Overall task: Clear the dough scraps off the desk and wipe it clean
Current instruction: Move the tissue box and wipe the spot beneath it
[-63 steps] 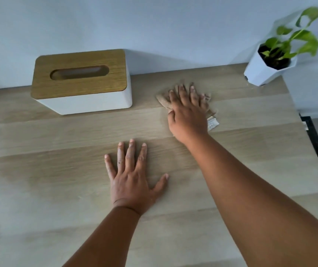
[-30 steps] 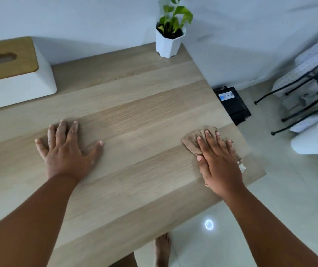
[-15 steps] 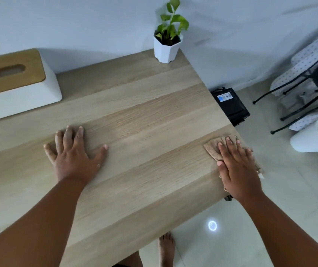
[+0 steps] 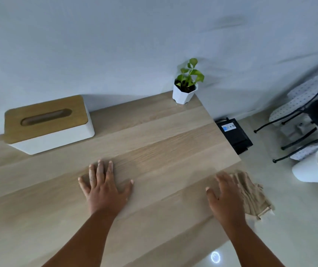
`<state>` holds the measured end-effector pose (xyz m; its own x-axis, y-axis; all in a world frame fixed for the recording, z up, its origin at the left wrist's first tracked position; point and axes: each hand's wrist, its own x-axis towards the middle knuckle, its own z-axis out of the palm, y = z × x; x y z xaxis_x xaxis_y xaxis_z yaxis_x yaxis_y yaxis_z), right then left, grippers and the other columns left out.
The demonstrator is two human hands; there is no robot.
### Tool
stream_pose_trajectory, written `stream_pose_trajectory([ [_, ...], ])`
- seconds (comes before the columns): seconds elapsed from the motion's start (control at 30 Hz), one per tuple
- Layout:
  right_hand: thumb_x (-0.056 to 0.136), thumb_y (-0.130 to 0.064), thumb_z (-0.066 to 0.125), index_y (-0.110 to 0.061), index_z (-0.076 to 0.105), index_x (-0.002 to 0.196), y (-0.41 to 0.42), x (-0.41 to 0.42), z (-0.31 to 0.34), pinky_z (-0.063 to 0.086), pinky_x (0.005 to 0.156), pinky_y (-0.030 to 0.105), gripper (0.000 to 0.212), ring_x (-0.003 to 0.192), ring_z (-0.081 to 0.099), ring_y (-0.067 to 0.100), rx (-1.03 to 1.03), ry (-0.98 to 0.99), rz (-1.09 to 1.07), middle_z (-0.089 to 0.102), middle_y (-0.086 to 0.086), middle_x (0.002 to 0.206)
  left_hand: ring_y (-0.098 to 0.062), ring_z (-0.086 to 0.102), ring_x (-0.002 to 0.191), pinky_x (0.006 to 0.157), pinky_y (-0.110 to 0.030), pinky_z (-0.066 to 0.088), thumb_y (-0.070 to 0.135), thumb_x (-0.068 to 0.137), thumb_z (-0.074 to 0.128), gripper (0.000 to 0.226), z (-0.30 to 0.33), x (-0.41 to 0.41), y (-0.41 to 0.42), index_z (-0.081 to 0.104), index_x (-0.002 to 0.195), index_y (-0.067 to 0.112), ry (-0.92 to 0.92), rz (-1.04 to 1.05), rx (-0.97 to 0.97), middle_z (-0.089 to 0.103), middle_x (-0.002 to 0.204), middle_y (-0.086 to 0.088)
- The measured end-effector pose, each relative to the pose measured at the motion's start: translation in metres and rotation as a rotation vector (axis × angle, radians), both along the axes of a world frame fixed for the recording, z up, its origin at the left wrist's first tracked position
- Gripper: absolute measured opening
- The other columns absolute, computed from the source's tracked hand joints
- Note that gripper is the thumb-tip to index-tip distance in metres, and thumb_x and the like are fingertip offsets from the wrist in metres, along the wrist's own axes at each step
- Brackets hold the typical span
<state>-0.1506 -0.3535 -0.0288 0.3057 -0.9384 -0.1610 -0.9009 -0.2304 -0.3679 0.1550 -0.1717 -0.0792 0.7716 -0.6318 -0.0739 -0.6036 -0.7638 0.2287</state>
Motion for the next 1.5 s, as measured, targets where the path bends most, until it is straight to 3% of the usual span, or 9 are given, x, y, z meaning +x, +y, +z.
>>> stream_pose_trajectory([
  [0.1, 0.096, -0.03, 0.068, -0.014, 0.049, 0.15, 0.007, 0.027, 0.005, 0.032, 0.122, 0.047, 0.06, 0.15, 0.035, 0.022, 0.07, -0.159, -0.015, 0.042, 0.004, 0.161, -0.028, 0.007, 0.16, 0.124, -0.065, -0.001, 0.088, 0.08, 0.038, 0.099, 0.001, -0.001, -0.001, 0.038, 0.157, 0.025, 0.017, -0.008, -0.002, 0.024, 0.169, -0.005],
  [0.27, 0.092, -0.04, 0.073, -0.028, 0.039, 0.155, -0.009, 0.069, 0.015, 0.035, 0.116, 0.029, 0.072, 0.144, 0.037, 0.006, 0.167, -0.326, 0.021, 0.038, -0.01, 0.161, -0.028, 0.01, 0.16, 0.124, -0.065, 0.002, 0.085, 0.076, 0.045, 0.099, -0.001, -0.001, -0.001, 0.043, 0.155, 0.024, 0.039, 0.0, -0.017, 0.027, 0.169, -0.004],
  [0.4, 0.085, -0.049, 0.08, -0.03, 0.035, 0.157, -0.048, 0.108, 0.02, 0.036, 0.121, 0.039, 0.087, 0.147, 0.037, 0.008, 0.222, -0.458, -0.034, 0.038, -0.01, 0.162, -0.026, 0.015, 0.159, 0.124, -0.064, 0.005, 0.086, 0.07, 0.044, 0.102, -0.003, 0.0, -0.006, 0.047, 0.152, 0.027, 0.041, 0.041, -0.059, 0.03, 0.168, -0.002],
  [0.8, 0.07, -0.054, 0.09, -0.029, 0.017, 0.163, -0.171, 0.188, 0.003, 0.036, 0.118, 0.035, 0.121, 0.152, 0.03, 0.011, 0.278, -0.691, -0.082, 0.023, 0.002, 0.169, -0.023, 0.012, 0.16, 0.125, -0.061, 0.008, 0.086, 0.075, 0.043, 0.097, -0.007, 0.003, -0.007, 0.043, 0.153, 0.028, -0.031, 0.062, -0.008, 0.03, 0.168, 0.0],
  [0.93, 0.067, -0.052, 0.092, -0.026, 0.013, 0.164, -0.205, 0.201, -0.005, 0.036, 0.122, 0.045, 0.127, 0.152, 0.031, 0.015, 0.229, -0.703, -0.072, 0.021, 0.002, 0.169, -0.02, 0.01, 0.16, 0.125, -0.059, 0.011, 0.087, 0.075, 0.045, 0.098, -0.01, 0.004, -0.006, 0.042, 0.154, 0.028, -0.055, 0.077, -0.02, 0.028, 0.168, 0.002],
  [1.07, 0.064, -0.055, 0.093, -0.028, 0.015, 0.163, -0.236, 0.215, -0.012, 0.036, 0.121, 0.047, 0.129, 0.151, 0.032, 0.016, 0.177, -0.709, -0.05, 0.025, 0.001, 0.168, -0.018, 0.009, 0.16, 0.126, -0.058, 0.01, 0.087, 0.076, 0.045, 0.098, -0.012, 0.003, -0.005, 0.04, 0.155, 0.029, -0.071, 0.08, -0.039, 0.026, 0.169, 0.004],
  [1.23, 0.055, -0.052, 0.097, -0.022, 0.016, 0.163, -0.262, 0.231, -0.02, 0.037, 0.121, 0.039, 0.138, 0.147, 0.038, 0.013, 0.166, -0.788, -0.075, 0.034, 0.003, 0.164, -0.018, 0.01, 0.16, 0.125, -0.059, 0.013, 0.087, 0.077, 0.044, 0.098, -0.013, 0.003, -0.005, 0.04, 0.155, 0.028, -0.088, 0.076, -0.051, 0.027, 0.169, 0.003],
  [1.33, 0.054, -0.049, 0.098, -0.02, 0.022, 0.16, -0.273, 0.238, -0.026, 0.044, 0.117, 0.044, 0.134, 0.141, 0.049, 0.023, 0.154, -0.825, -0.079, 0.046, 0.009, 0.155, -0.019, 0.013, 0.159, 0.124, -0.061, 0.015, 0.089, 0.078, 0.041, 0.098, -0.013, 0.003, -0.005, 0.041, 0.155, 0.027, -0.096, 0.086, -0.066, 0.029, 0.168, 0.002],
  [1.5, 0.052, -0.051, 0.097, -0.019, 0.032, 0.157, -0.281, 0.244, -0.027, 0.048, 0.111, 0.036, 0.127, 0.13, 0.057, 0.009, 0.082, -0.834, -0.099, 0.057, -0.004, 0.143, -0.019, 0.015, 0.159, 0.124, -0.061, 0.016, 0.09, 0.079, 0.038, 0.098, -0.013, 0.002, -0.006, 0.041, 0.154, 0.027, -0.096, 0.087, -0.08, 0.029, 0.168, 0.003],
])
